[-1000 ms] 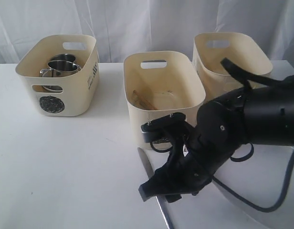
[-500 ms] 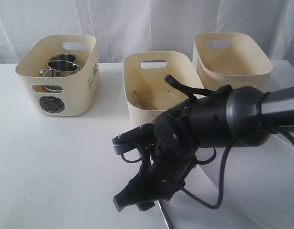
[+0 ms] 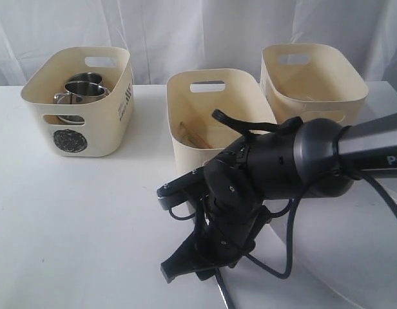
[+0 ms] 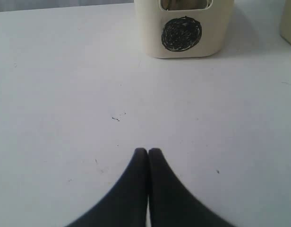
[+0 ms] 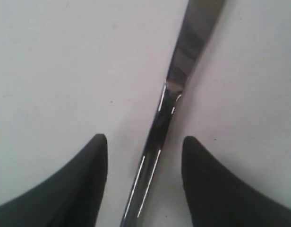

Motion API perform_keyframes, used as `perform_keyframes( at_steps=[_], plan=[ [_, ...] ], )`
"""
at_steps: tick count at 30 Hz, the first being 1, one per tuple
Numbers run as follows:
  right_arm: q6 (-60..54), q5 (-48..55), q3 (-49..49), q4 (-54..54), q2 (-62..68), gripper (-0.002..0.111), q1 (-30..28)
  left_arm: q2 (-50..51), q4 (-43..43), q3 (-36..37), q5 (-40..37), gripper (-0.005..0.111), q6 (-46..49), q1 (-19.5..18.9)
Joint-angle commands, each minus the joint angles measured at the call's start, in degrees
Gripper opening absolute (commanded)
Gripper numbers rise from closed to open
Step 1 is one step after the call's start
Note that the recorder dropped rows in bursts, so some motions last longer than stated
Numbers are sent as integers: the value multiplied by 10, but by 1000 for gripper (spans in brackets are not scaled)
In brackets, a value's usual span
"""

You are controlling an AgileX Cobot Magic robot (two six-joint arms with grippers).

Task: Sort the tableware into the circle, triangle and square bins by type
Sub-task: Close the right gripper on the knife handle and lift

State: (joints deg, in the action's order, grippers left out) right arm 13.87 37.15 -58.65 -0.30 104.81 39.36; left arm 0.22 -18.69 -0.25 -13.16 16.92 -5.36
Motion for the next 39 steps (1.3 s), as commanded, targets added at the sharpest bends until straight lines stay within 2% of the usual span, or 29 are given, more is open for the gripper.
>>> perform_keyframes(
  at_steps=[1,5,9,11,17,28,39],
  plan=[
    [2,9,-2,-8,-2,46,0,-2,-6,3,-1,0,0,-2],
    [10,16,-2,-21,-2,46,0,-2,-6,3,-1,0,0,-2],
    [149,39,-2,-127,-2,46,0,-2,-6,3,-1,0,0,-2],
    [175,44,-2,-141,-4,46,0,-2,-6,3,-1,0,0,-2],
    [169,13,-2,-82,-11,46,0,-2,-6,3,-1,0,0,-2],
    [159,-37,-2,-51,-13,46,0,-2,-6,3,-1,0,0,-2],
    [132,-21,-2,-29,21,46,0,-2,-6,3,-1,0,0,-2]
  ],
)
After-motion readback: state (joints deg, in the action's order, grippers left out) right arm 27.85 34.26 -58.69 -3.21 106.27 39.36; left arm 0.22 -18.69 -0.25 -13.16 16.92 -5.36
